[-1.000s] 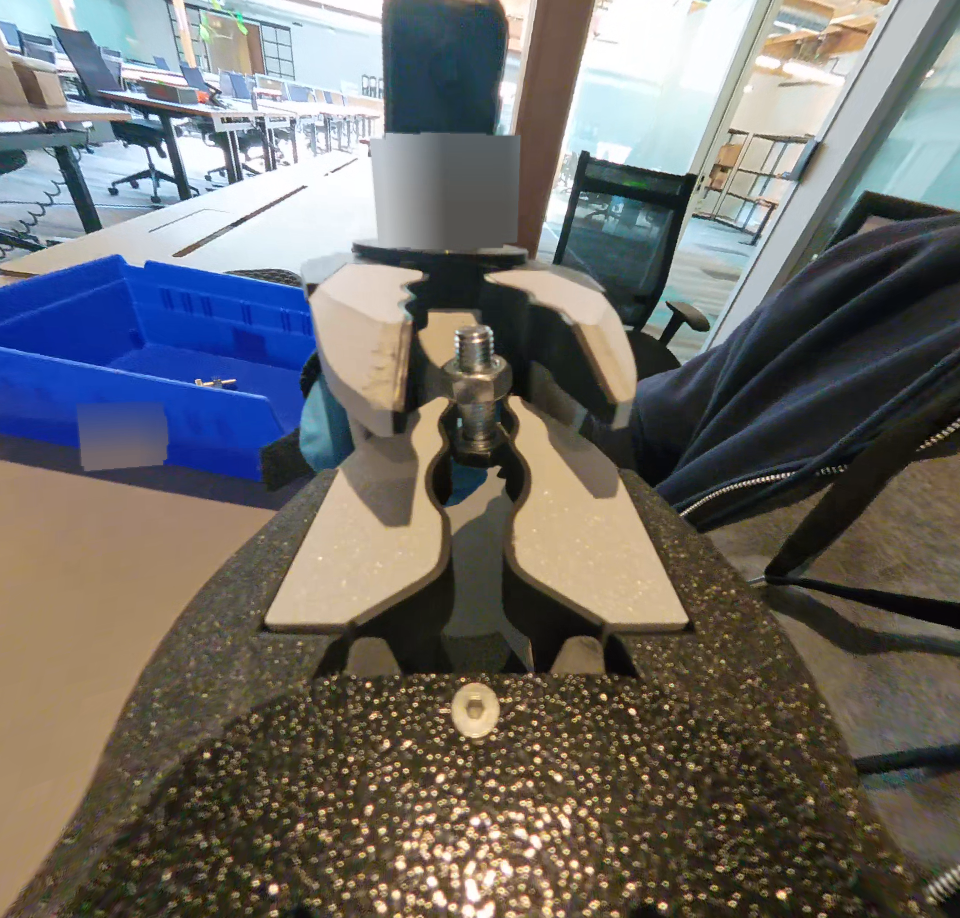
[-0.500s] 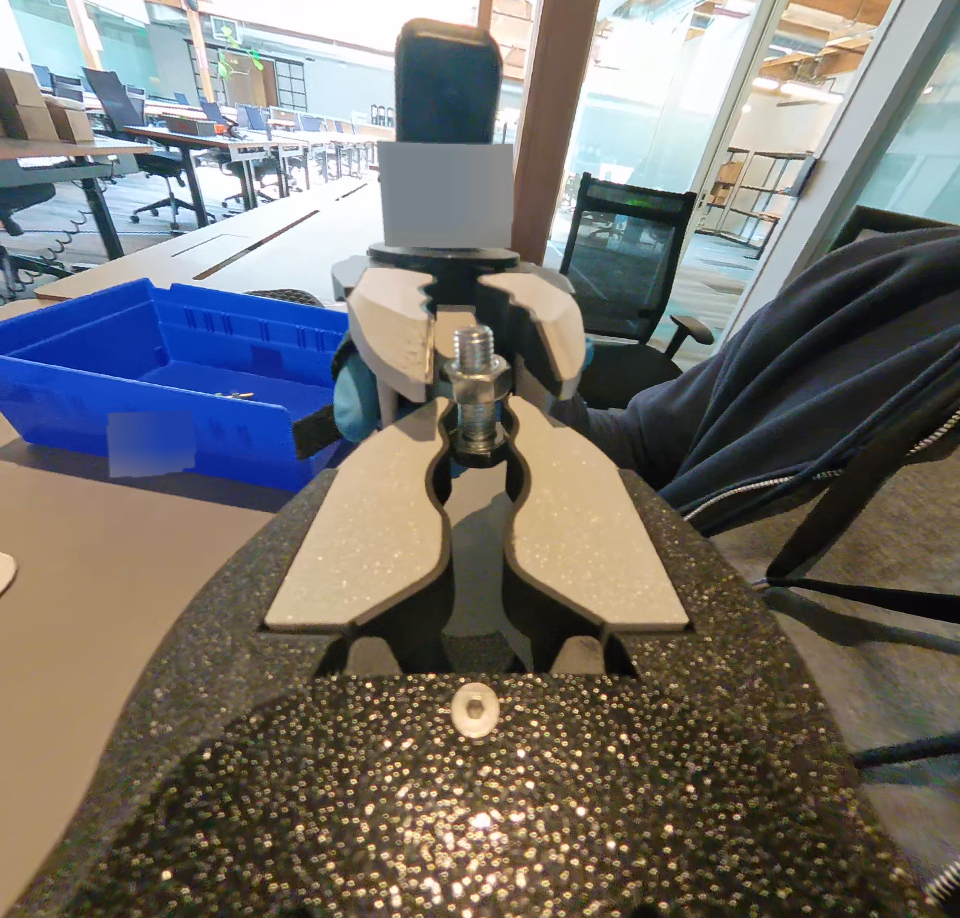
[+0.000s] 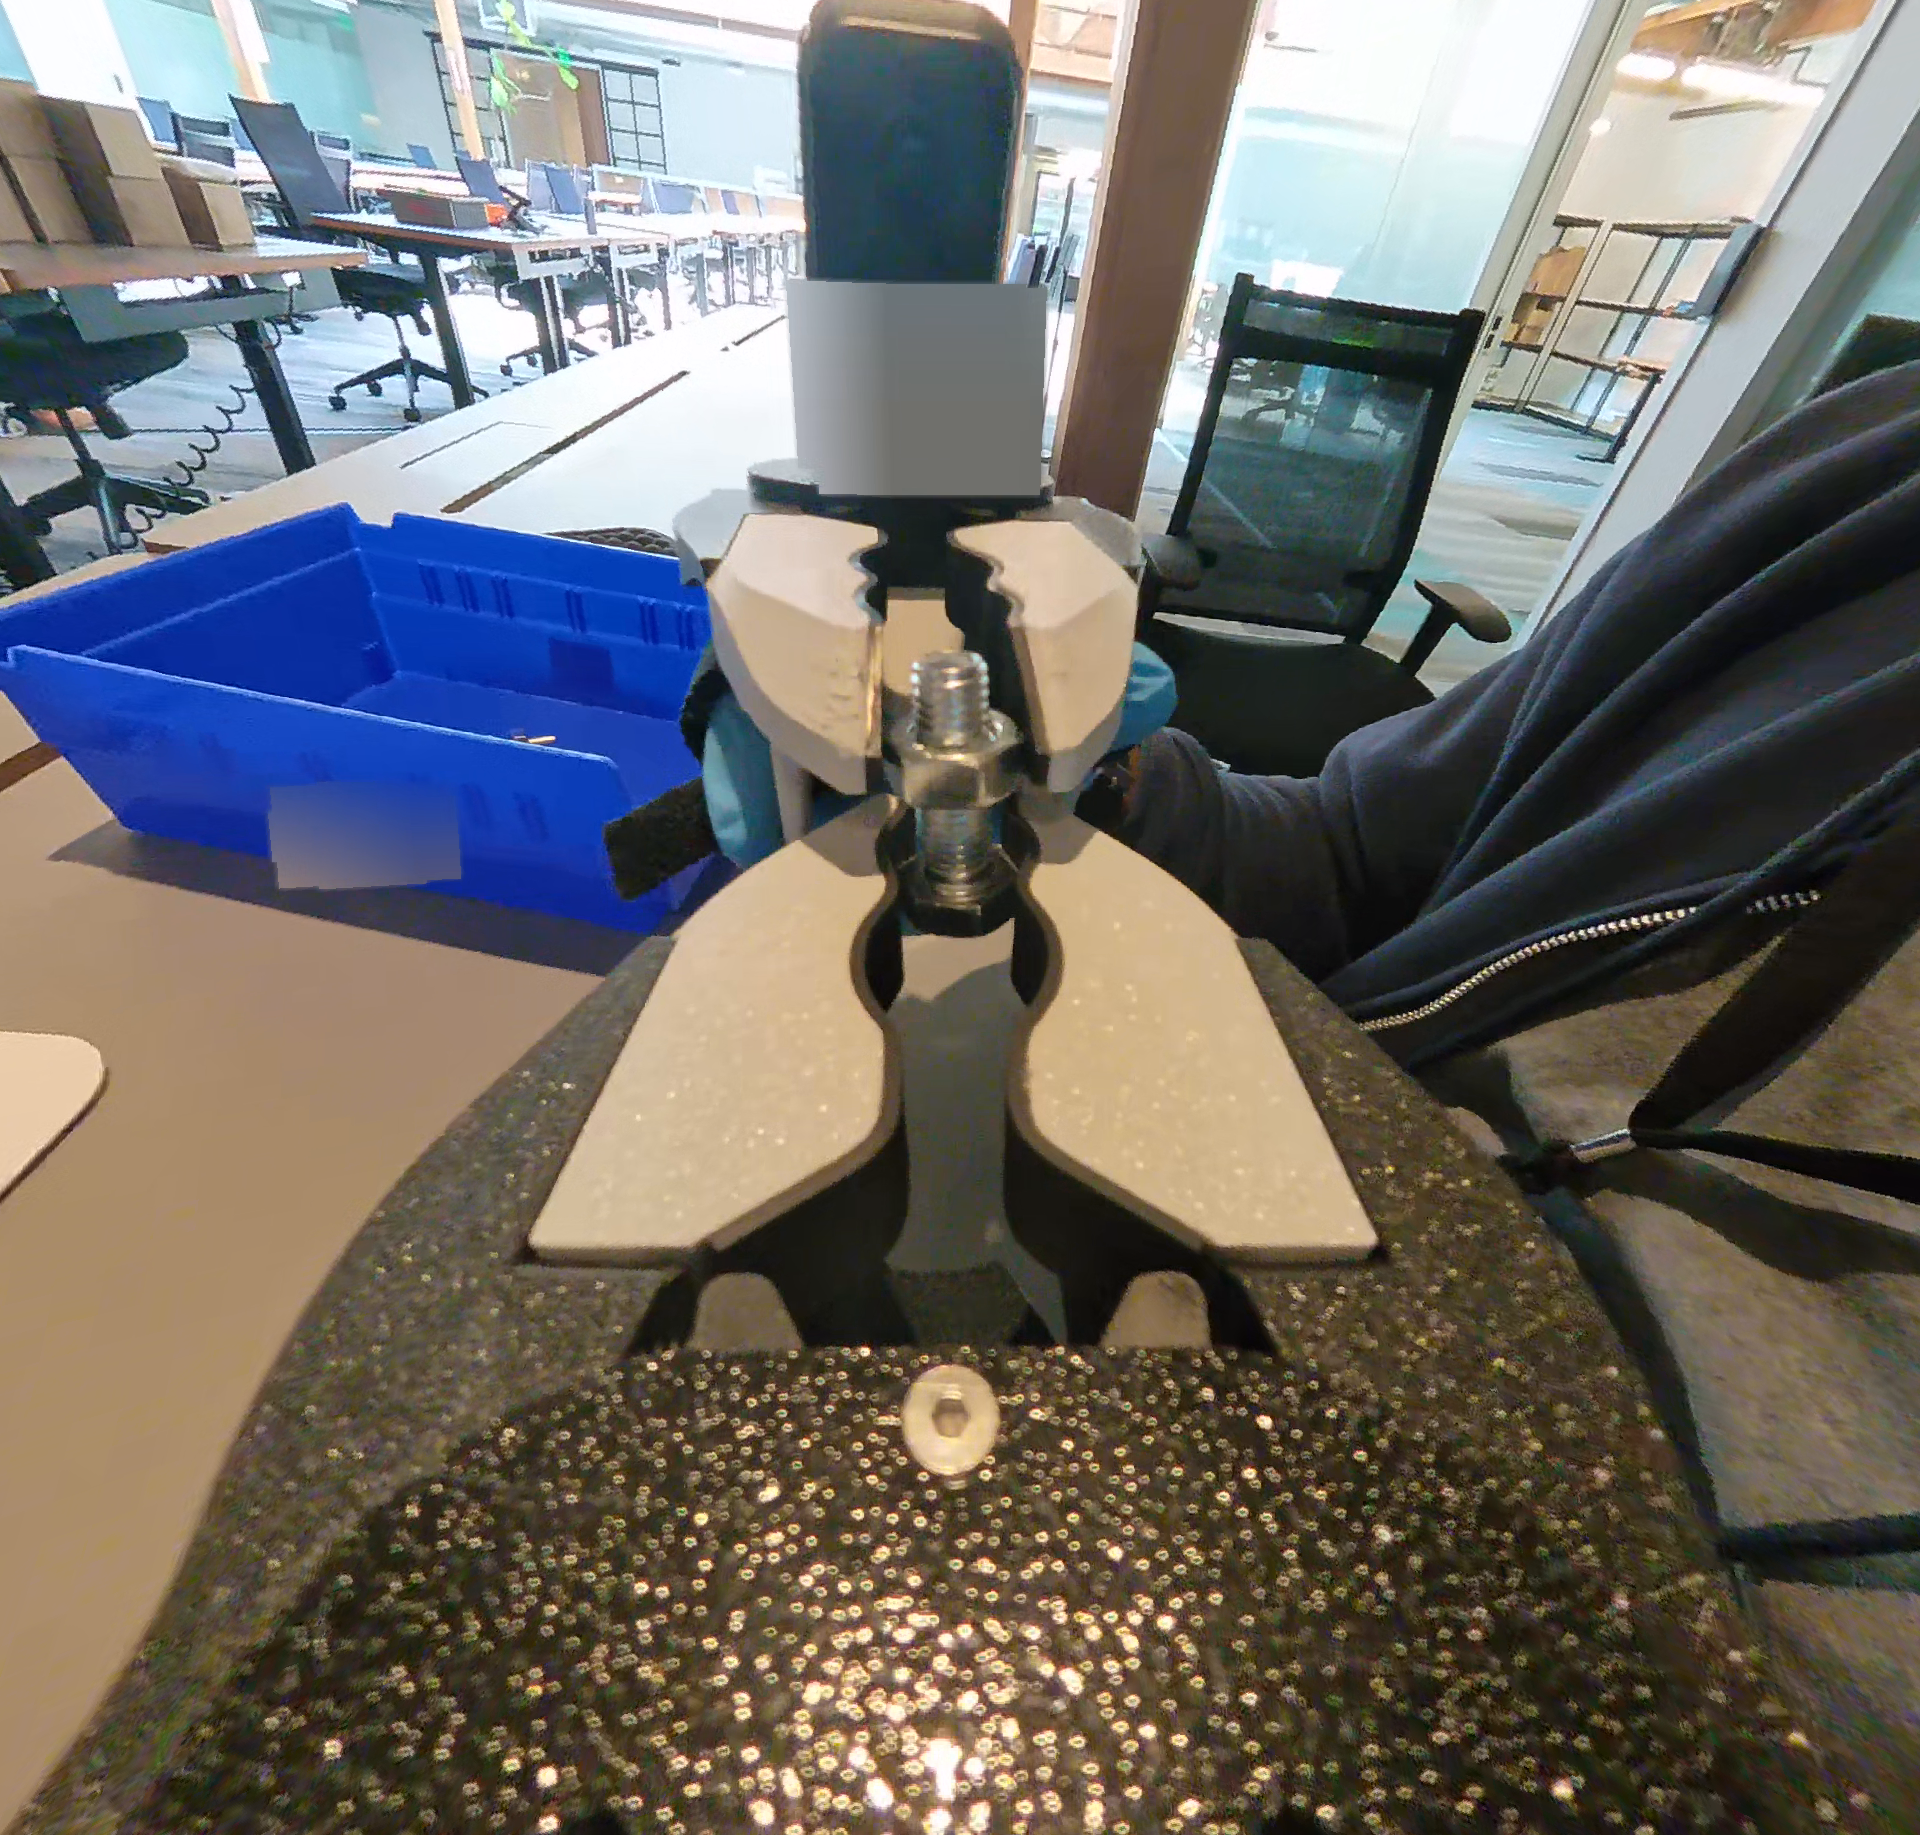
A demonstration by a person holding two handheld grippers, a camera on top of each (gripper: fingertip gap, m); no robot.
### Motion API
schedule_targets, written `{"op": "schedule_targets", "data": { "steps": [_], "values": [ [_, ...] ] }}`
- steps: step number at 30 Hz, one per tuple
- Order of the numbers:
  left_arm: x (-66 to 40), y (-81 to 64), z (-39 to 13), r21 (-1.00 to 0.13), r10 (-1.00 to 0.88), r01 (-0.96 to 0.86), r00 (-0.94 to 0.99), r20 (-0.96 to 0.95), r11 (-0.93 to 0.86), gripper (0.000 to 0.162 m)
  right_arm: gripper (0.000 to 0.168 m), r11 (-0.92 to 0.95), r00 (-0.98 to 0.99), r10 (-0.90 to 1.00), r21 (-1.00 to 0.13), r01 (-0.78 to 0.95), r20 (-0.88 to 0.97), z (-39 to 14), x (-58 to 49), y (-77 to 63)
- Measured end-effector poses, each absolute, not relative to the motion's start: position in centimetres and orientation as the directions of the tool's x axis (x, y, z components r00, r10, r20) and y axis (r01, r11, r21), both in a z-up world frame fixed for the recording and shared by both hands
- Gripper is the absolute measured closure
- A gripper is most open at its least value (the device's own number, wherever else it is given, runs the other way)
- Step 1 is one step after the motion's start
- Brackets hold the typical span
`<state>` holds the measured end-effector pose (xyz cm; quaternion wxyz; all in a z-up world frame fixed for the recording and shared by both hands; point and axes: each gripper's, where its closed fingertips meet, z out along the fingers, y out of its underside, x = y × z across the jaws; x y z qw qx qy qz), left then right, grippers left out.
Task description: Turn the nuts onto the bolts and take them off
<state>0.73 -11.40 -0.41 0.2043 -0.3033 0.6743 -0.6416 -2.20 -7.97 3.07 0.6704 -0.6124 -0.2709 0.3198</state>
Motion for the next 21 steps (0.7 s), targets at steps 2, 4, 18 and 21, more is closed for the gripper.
{"op": "schedule_targets", "data": {
  "steps": [2,4,18,21],
  "values": [
    [1.2,-10.8,-0.2,-0.992,-0.712,-0.128,-0.696,0.093,-0.005,0.146,0.15,0.05,0.683,0.73,-0.994,-0.095,-0.029,3.2,-1.9,-7.6],
    [2.0,-9.8,-0.1,-0.994,-0.777,-0.105,-0.627,0.054,0.015,0.147,0.149,0.06,0.743,0.669,-0.995,-0.078,-0.018,3.3,-1.3,-6.9],
    [0.9,-11.0,0.4,-0.988,-0.672,-0.135,-0.725,0.151,-0.077,0.147,0.137,0.107,0.667,0.745,-0.985,-0.135,-0.01,4.5,-1.9,-8.4],
    [0.1,-12.0,0.5,-0.983,-0.603,-0.156,-0.777,0.182,-0.096,0.147,0.143,0.092,0.626,0.779,-0.984,-0.15,-0.023,4.4,-2.1,-8.9]
  ]
}}
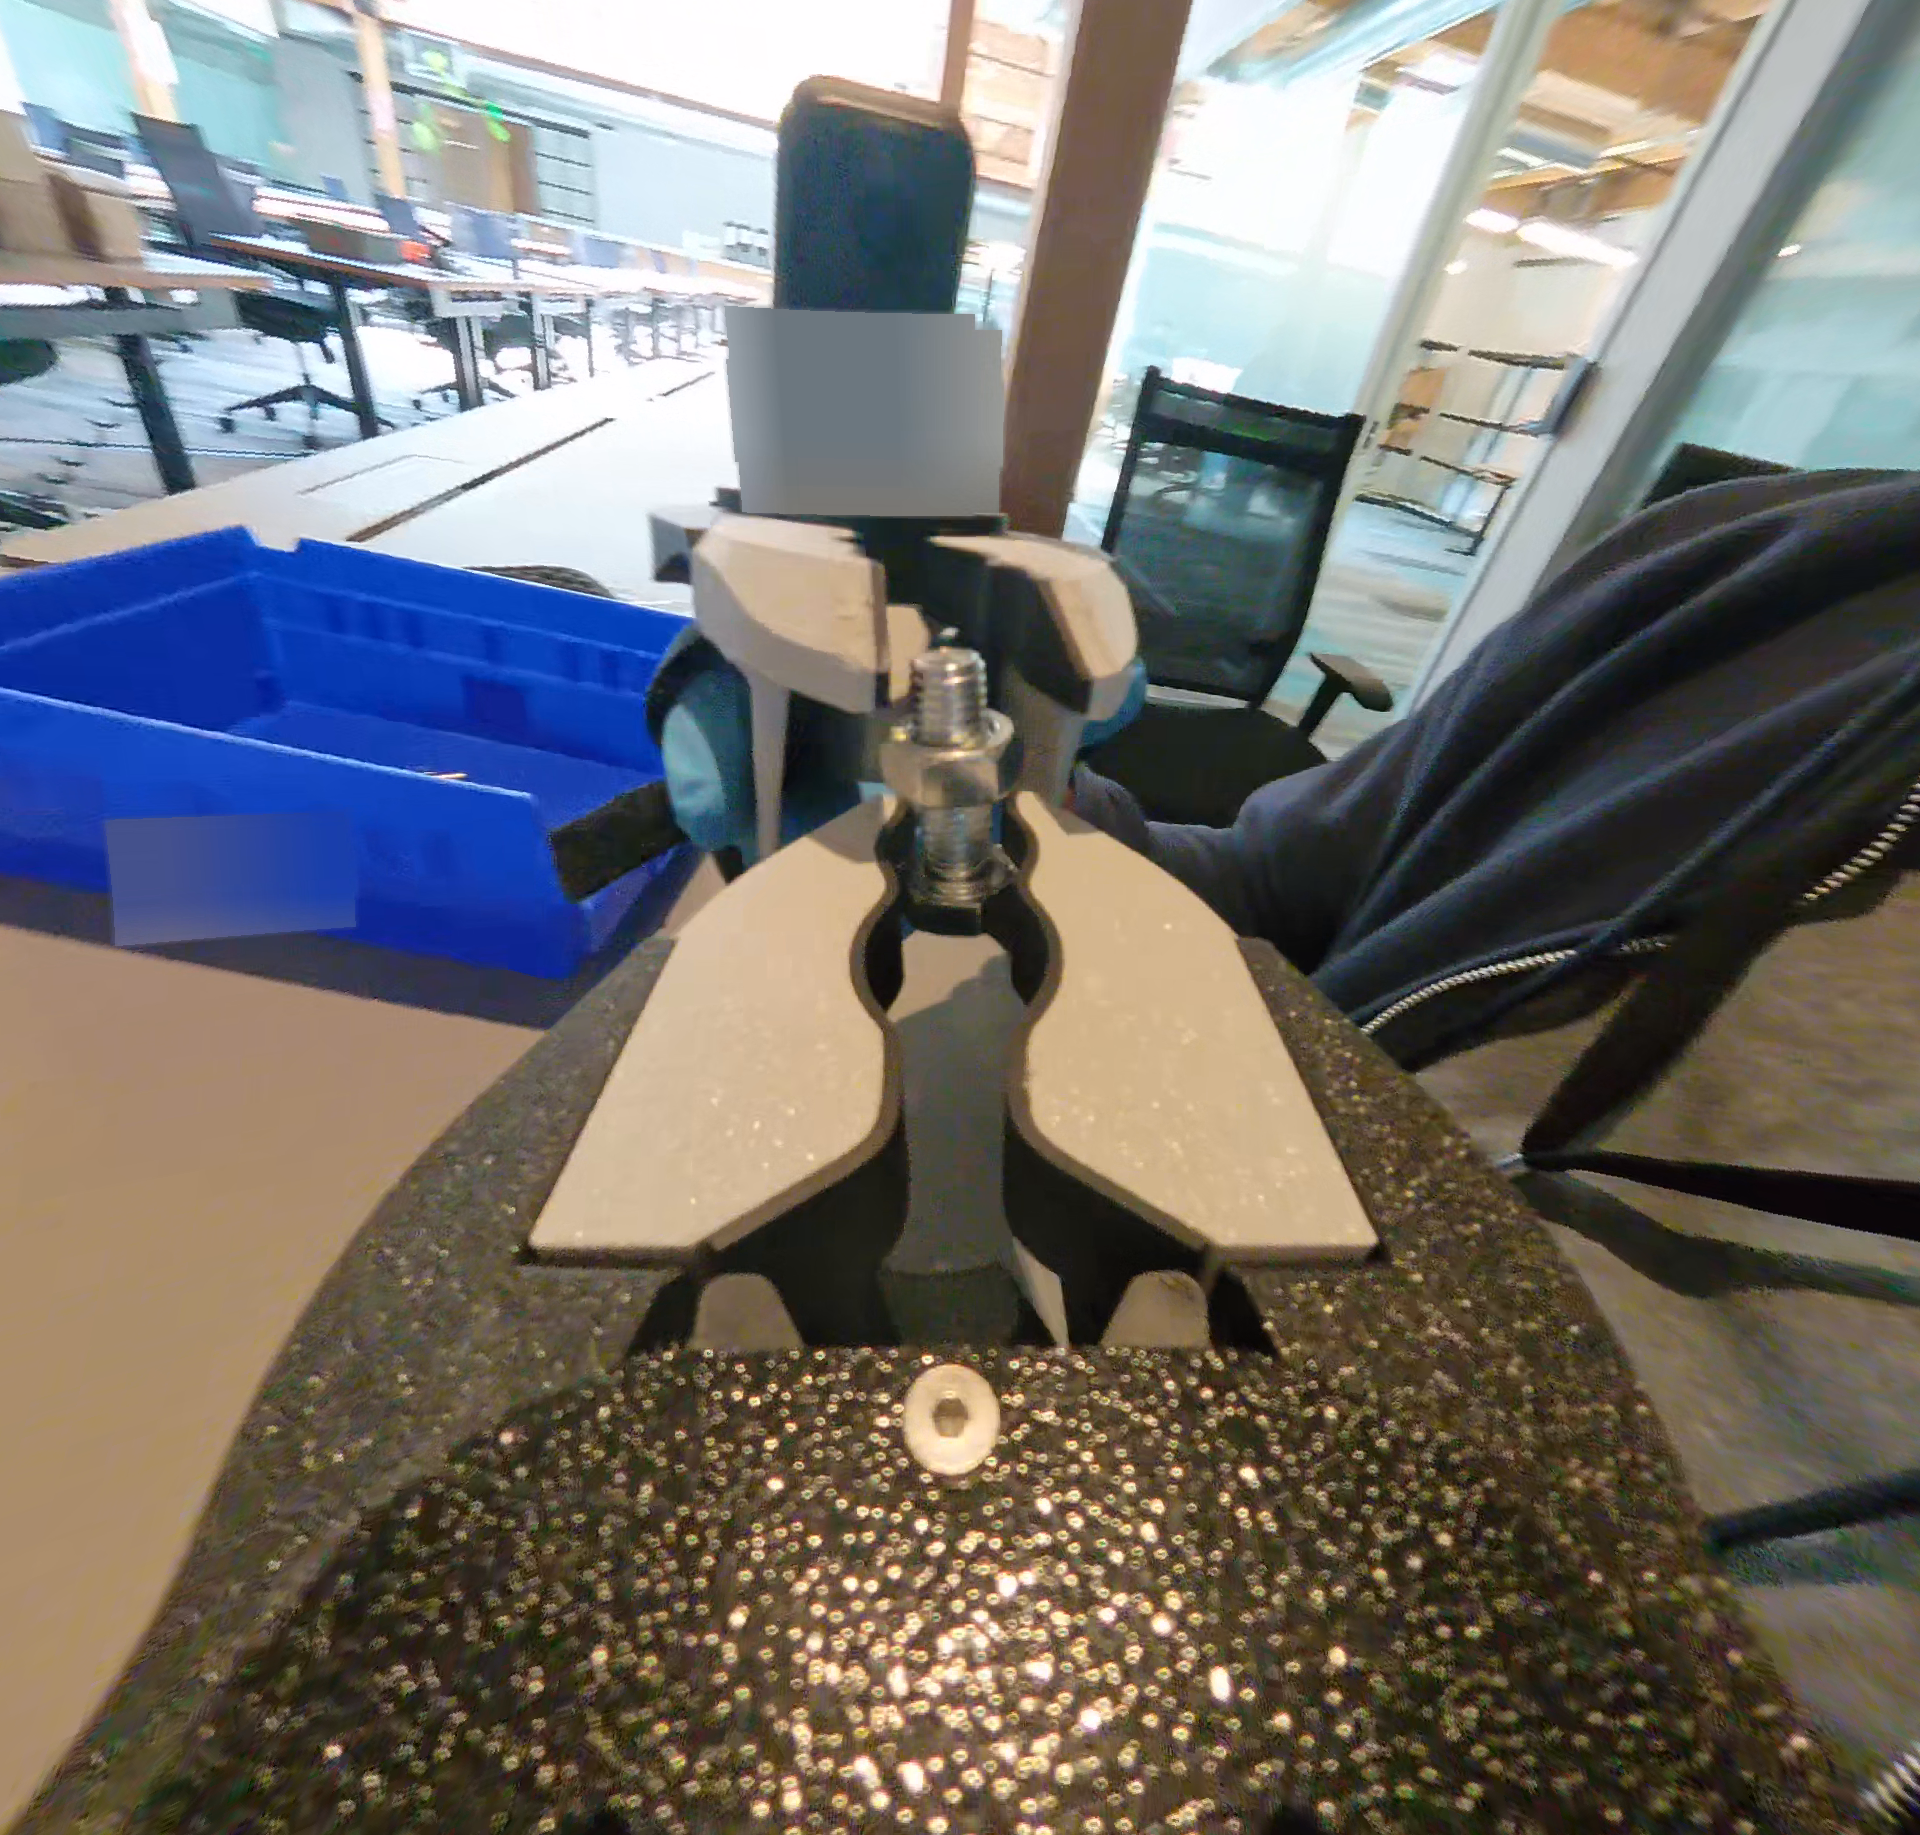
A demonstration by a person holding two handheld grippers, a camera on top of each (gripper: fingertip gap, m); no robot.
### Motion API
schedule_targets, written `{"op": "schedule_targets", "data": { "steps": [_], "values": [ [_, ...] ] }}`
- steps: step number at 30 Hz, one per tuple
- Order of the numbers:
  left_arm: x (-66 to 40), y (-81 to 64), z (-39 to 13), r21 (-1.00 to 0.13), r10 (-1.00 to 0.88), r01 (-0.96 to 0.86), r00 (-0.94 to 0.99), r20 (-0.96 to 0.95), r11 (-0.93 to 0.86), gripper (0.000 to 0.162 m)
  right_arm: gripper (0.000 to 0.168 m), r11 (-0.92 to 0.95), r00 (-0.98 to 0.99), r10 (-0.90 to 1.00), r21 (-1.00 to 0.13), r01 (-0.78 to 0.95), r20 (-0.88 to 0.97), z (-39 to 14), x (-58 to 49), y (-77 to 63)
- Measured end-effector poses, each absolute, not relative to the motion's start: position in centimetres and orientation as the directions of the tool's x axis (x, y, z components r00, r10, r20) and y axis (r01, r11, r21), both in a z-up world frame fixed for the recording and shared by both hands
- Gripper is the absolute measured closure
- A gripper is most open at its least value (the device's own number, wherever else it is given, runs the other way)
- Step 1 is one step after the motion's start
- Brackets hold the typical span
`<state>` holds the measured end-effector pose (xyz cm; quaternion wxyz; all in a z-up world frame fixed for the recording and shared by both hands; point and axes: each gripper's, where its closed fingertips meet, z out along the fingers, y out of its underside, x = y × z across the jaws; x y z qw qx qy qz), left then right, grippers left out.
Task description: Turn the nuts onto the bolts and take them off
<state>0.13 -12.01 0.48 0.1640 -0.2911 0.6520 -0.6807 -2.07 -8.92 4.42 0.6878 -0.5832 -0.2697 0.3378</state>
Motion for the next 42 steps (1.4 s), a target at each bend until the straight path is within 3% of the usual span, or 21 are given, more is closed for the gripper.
{"op": "schedule_targets", "data": {
  "steps": [6,14,16,18,23,29,32,39,42],
  "values": [
    [0.3,-12.1,-0.1,-0.986,-0.626,-0.158,-0.764,0.154,-0.05,0.146,0.148,0.034,0.63,0.776,-0.994,-0.101,-0.038,3.2,-2.8,-8.3],
    [3.1,-8.0,-0.6,-0.988,-0.881,-0.083,-0.467,-0.075,0.128,0.147,0.148,0.061,0.856,0.517,-0.998,-0.014,0.02,2.5,-0.6,-5.2],
    [2.9,-8.3,-0.3,-0.993,-0.865,-0.074,-0.5,-0.045,0.095,0.147,0.129,0.057,0.829,0.558,-0.998,-0.006,0.027,2.5,-1.2,-5.5],
    [2.4,-8.9,-0.1,-0.995,-0.83,-0.084,-0.558,0.01,0.044,0.147,0.121,0.059,0.778,0.628,-0.998,-0.037,0.008,2.8,-1.7,-6.2],
    [0.8,-11.0,0.6,-0.989,-0.675,-0.125,-0.723,0.148,-0.083,0.147,0.132,0.084,0.678,0.734,-0.988,-0.133,-0.029,4.0,-1.9,-8.1],
    [-0.6,-13.0,0.3,-0.982,-0.545,-0.169,-0.817,0.187,-0.084,0.147,0.142,0.058,0.599,0.8,-0.987,-0.15,-0.044,3.8,-2.8,-8.9],
    [-0.1,-12.5,0.3,-0.986,-0.593,-0.15,-0.788,0.162,-0.07,0.147,0.148,0.061,0.609,0.792,-0.987,-0.146,-0.041,3.8,-3.0,-8.8],
    [2.7,-9.0,-0.5,-0.994,-0.838,-0.092,-0.545,-0.004,0.065,0.146,0.149,0.116,0.846,0.529,-0.993,0.01,0.07,3.2,-0.8,-5.9],
    [2.3,-9.4,-0.3,-0.995,-0.808,-0.095,-0.588,0.034,0.027,0.147,0.13,0.114,0.814,0.577,-0.994,-0.001,0.065,3.1,-1.4,-6.2]
  ]
}}
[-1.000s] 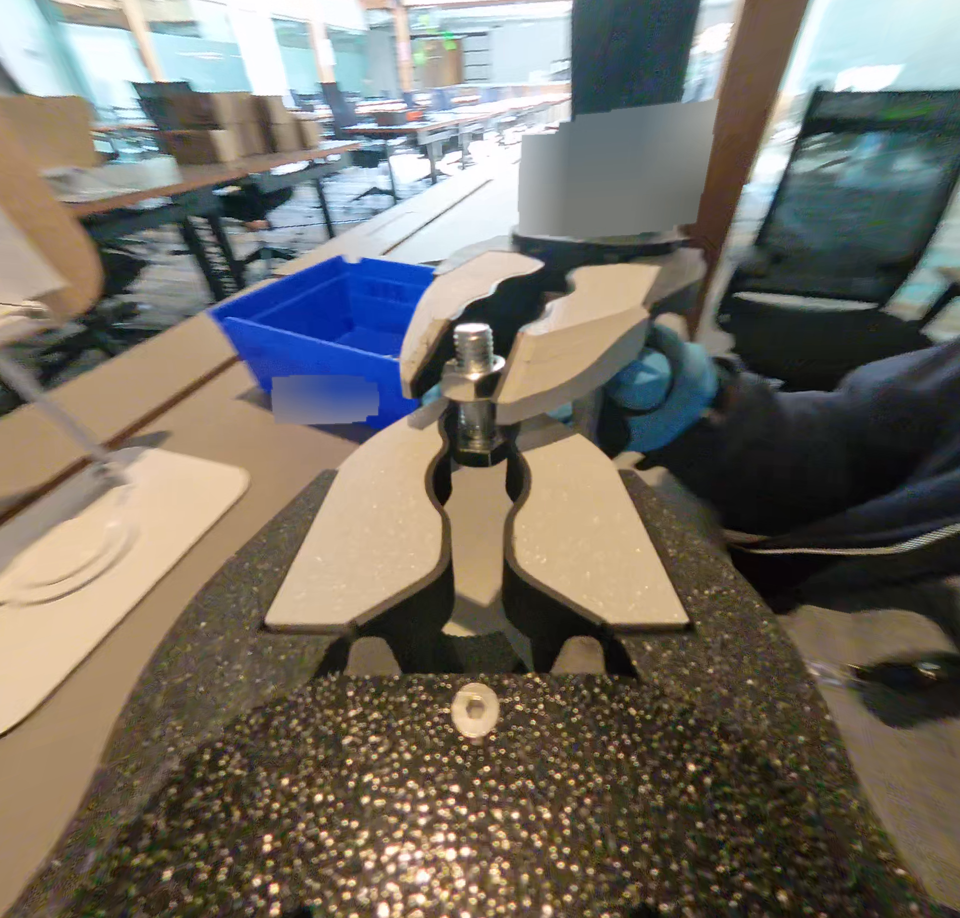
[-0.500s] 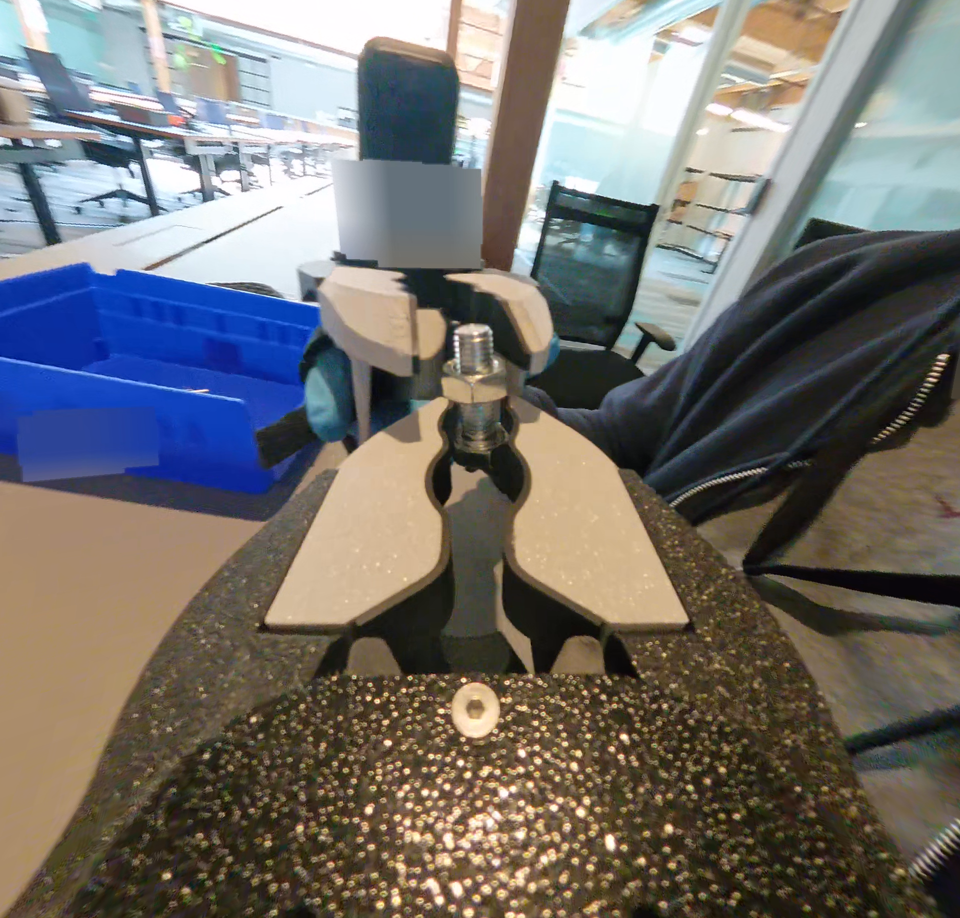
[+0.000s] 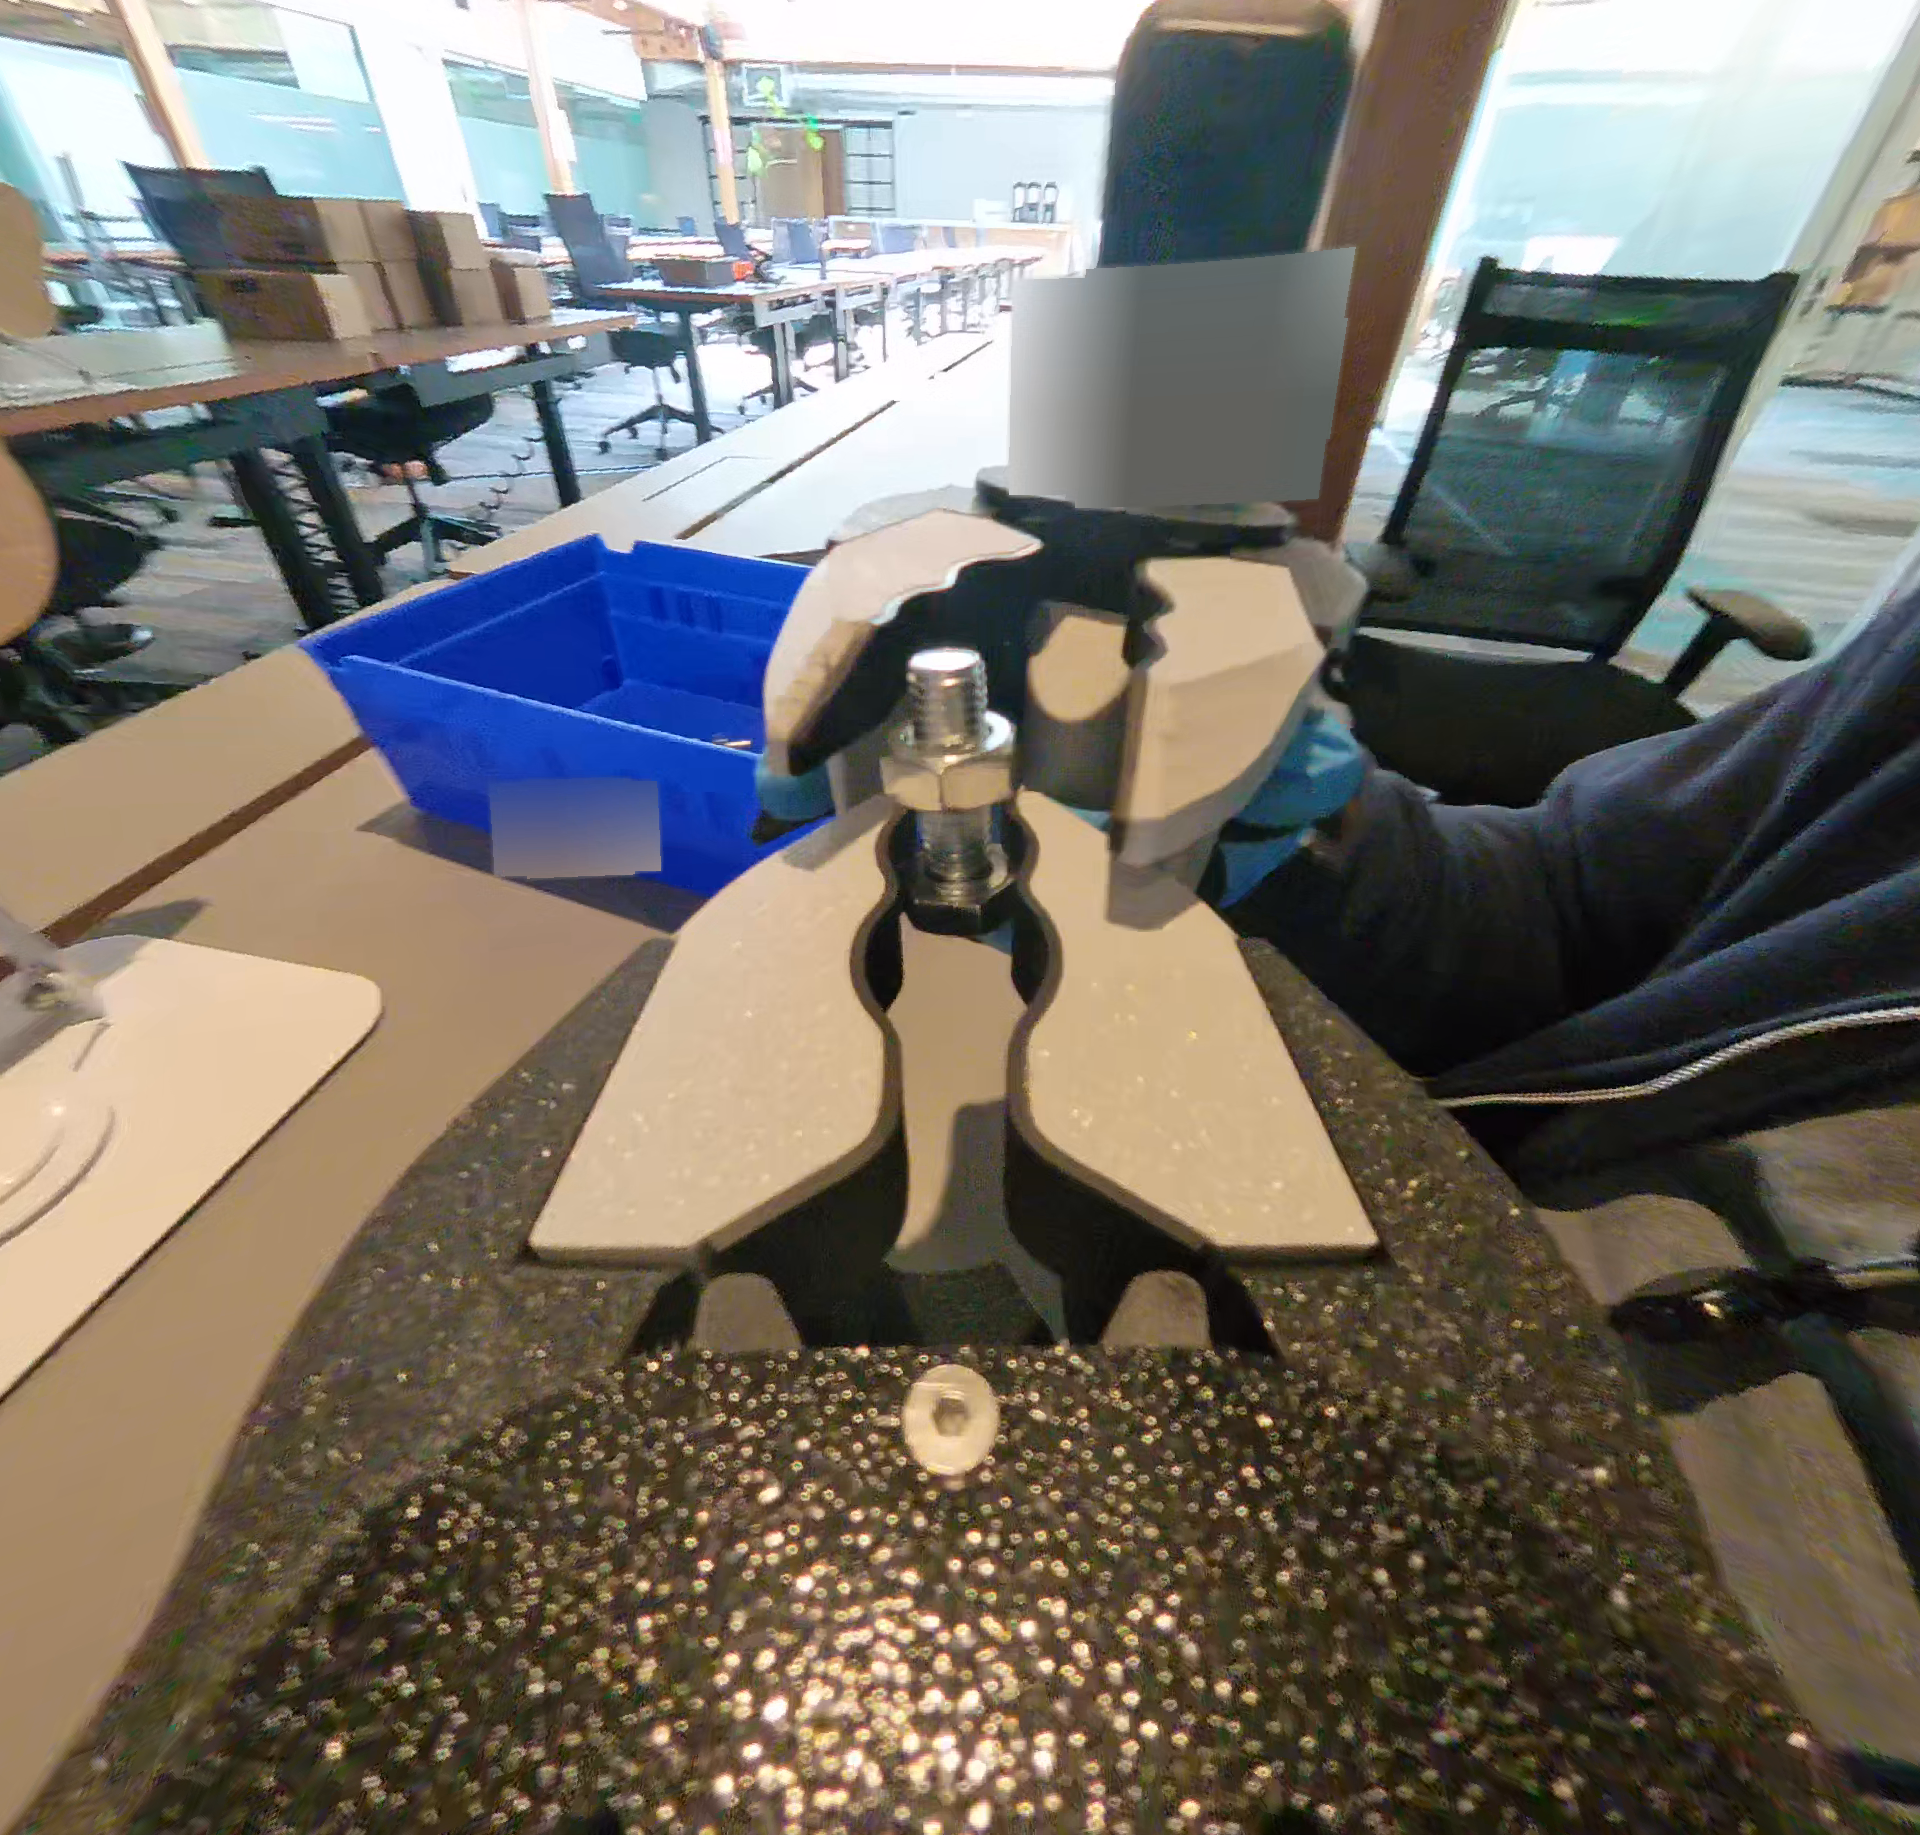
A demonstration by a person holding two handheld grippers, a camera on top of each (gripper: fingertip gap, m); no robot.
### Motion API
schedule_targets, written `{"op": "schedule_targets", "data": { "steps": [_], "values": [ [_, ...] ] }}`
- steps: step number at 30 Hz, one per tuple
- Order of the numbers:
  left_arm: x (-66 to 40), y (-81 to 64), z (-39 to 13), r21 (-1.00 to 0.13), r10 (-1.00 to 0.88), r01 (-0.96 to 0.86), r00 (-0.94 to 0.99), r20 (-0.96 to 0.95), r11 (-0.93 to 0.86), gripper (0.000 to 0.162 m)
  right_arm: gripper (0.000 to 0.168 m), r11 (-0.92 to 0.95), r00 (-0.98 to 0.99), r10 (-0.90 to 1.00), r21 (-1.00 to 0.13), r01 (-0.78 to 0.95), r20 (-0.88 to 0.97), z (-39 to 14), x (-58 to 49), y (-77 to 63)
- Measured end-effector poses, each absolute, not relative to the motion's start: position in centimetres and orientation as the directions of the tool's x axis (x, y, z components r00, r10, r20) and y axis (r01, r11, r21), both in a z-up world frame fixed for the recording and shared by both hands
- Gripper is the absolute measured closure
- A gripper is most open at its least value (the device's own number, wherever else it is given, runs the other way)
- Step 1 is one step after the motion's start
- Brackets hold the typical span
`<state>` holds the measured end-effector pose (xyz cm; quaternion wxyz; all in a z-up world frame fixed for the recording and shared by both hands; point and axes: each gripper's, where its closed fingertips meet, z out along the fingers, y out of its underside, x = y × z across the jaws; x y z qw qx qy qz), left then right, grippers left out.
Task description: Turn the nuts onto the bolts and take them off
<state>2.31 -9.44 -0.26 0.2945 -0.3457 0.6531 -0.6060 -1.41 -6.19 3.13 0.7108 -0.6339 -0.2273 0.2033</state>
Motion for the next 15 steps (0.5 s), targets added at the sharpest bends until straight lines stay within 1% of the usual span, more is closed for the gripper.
{"op": "schedule_targets", "data": {
  "steps": [3,6,10,12,13,15],
  "values": [
    [1.4,-10.6,0.0,-0.993,-0.729,-0.118,-0.677,0.102,-0.03,0.147,0.131,0.096,0.734,0.679,-0.989,-0.109,-0.015,3.7,-1.6,-7.2],
    [0.7,-11.5,0.2,-0.989,-0.66,-0.134,-0.738,0.14,-0.06,0.147,0.136,0.065,0.626,0.777,-0.98,-0.188,-0.069,4.1,-1.9,-8.6],
    [-0.1,-12.5,0.1,-0.986,-0.596,-0.152,-0.787,0.162,-0.066,0.147,0.14,0.046,0.581,0.812,-0.985,-0.168,-0.061,3.7,-2.5,-9.2],
    [-0.2,-12.8,0.0,-0.986,-0.581,-0.156,-0.798,0.16,-0.058,0.146,0.146,0.043,0.583,0.811,-0.988,-0.15,-0.053,3.5,-2.8,-9.1],
    [-0.1,-12.7,0.0,-0.987,-0.593,-0.152,-0.79,0.154,-0.053,0.146,0.149,0.042,0.587,0.808,-0.988,-0.146,-0.052,3.4,-2.9,-9.0],
    [0.6,-12.0,-0.2,-0.99,-0.654,-0.137,-0.746,0.124,-0.031,0.146,0.15,0.041,0.633,0.772,-0.99,-0.135,-0.054,3.3,-2.6,-8.4]
  ]
}}
